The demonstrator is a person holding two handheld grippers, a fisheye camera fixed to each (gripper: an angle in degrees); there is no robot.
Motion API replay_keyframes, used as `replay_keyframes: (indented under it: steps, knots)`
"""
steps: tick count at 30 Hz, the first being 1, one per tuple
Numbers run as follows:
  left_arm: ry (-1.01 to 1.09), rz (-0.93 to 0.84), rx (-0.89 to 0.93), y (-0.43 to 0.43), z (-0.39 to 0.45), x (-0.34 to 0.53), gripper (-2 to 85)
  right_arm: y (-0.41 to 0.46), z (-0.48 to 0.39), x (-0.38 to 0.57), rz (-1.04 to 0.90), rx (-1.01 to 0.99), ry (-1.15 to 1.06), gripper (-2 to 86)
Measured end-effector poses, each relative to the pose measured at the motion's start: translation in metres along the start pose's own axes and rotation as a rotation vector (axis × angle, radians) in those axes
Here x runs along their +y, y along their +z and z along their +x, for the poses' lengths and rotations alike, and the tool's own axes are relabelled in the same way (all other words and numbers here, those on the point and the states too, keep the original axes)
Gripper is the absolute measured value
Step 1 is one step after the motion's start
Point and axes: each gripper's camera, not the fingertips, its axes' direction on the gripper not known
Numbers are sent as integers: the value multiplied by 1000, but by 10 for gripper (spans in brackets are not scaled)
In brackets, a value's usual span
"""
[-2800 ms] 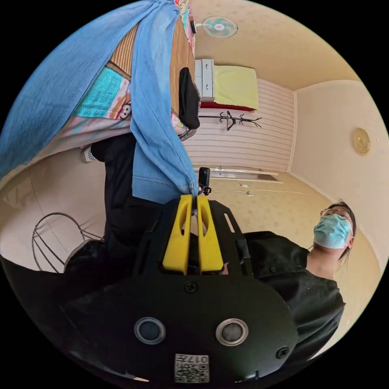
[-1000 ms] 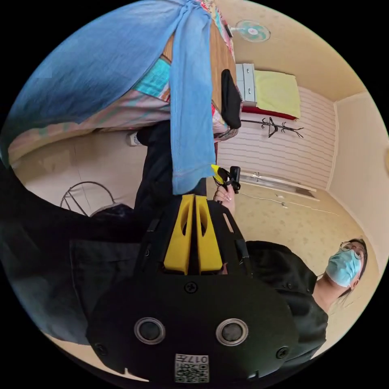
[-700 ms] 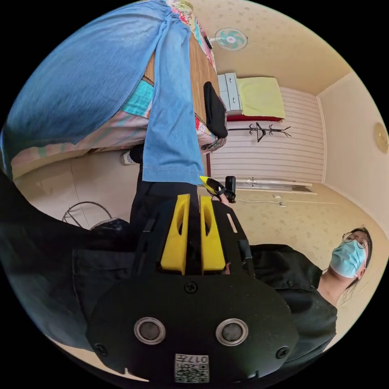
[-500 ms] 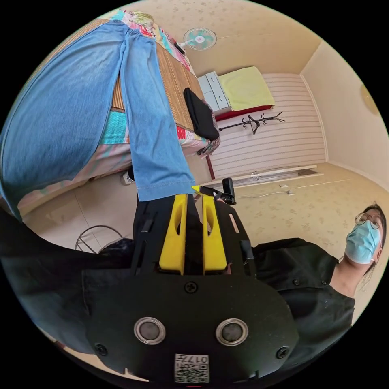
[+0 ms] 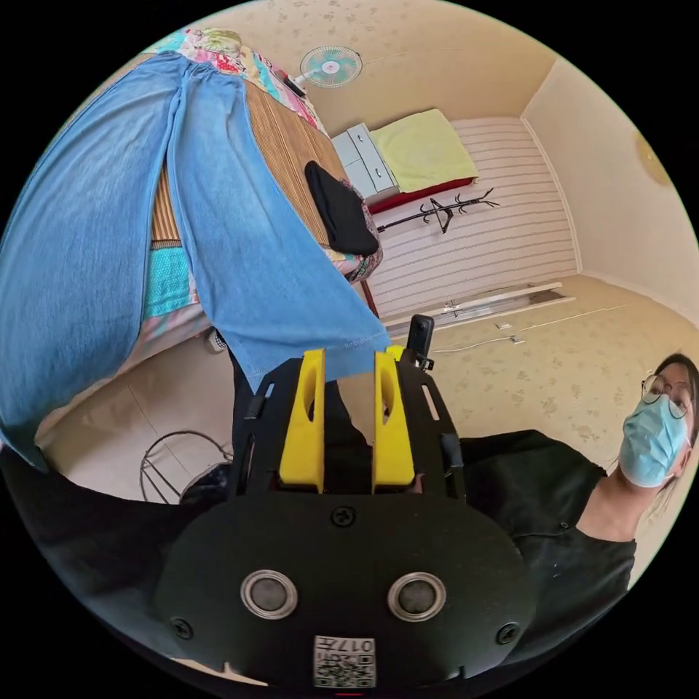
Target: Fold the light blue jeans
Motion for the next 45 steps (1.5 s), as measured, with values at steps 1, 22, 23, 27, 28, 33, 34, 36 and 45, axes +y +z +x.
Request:
replay_keyframes:
  steps: [1,22,23,27,28,33,34,36,45]
  knots:
    - [-2,-19,-6,1,3,-11,118,10,-6,-7,-20,-29,-14,26]
    - [-3,-11,-77,-12,7,-33,-8,82,10,-66,-376,-201,-40,52]
    - [10,-5,-69,-16,8,-31,-8,73,18,-75,-394,-165,-32,60]
    - [47,2,-49,-27,15,-25,-9,39,43,-124,-403,16,-1,77]
    - [52,3,-38,-30,18,-23,-9,27,52,-148,-373,66,11,82]
    - [91,-2,-17,-39,27,-15,-9,-16,109,-264,-112,181,67,106]
    - [92,2,-12,-41,27,-13,-9,-23,134,-295,-47,189,101,110]
    - [92,6,-1,-44,24,-11,-9,-28,174,-336,38,178,171,116]
    - [113,-19,80,-82,7,-5,-9,-25,303,-489,324,178,365,138]
